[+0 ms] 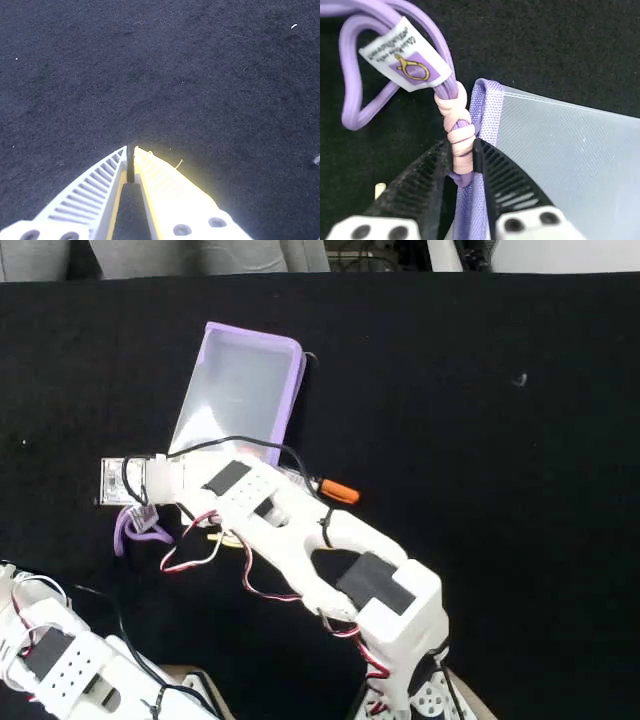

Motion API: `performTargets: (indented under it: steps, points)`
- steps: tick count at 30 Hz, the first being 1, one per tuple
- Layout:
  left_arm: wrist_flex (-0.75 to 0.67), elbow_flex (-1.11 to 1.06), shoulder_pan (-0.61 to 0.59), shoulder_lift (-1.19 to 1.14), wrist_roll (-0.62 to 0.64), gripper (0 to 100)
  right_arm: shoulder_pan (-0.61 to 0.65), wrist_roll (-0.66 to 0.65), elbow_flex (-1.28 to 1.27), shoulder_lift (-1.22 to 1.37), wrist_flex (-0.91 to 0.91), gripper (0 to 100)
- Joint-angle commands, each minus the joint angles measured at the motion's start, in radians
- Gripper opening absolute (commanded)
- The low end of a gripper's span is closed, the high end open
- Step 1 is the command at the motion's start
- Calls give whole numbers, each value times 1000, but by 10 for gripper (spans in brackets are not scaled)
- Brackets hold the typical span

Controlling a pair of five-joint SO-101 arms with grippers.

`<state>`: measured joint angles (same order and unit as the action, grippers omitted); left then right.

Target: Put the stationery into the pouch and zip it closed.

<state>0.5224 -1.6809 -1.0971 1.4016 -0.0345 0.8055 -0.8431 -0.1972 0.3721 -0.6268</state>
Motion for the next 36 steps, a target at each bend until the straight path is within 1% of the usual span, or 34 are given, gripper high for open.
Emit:
performTargets:
  steps: [1, 3, 8, 13, 19, 25, 29, 31, 33, 34, 36]
  points:
    - [0, -27, -2, 12, -9, 33, -46, -3, 31, -5, -31, 11]
    - [0, -27, -2, 12, -9, 33, -63, 0, 47, -15, -43, 11]
    - [0, -27, 19, 12, -9, 33, -107, 95, 50, -128, -63, 11]
    - [0, -27, 51, 12, -9, 34, -141, 147, -25, -292, -57, 11]
    - [2, -27, 93, 12, -9, 34, -140, 212, -114, -475, -54, 11]
    - [3, -21, 205, 12, -9, 34, -138, 284, -174, -621, -49, 11]
    - [5, -19, 329, 12, -9, 38, -141, 361, -236, -696, 40, 11]
    - [0, -19, 384, 12, -9, 74, -141, 376, -282, -727, 91, 11]
    - [5, -8, 418, 12, -9, 130, -141, 374, -325, -756, 126, 11]
    - [5, -5, 424, 12, -9, 153, -141, 374, -343, -763, 133, 11]
    - [0, -8, 387, 12, -9, 186, -141, 374, -381, -771, 138, 13]
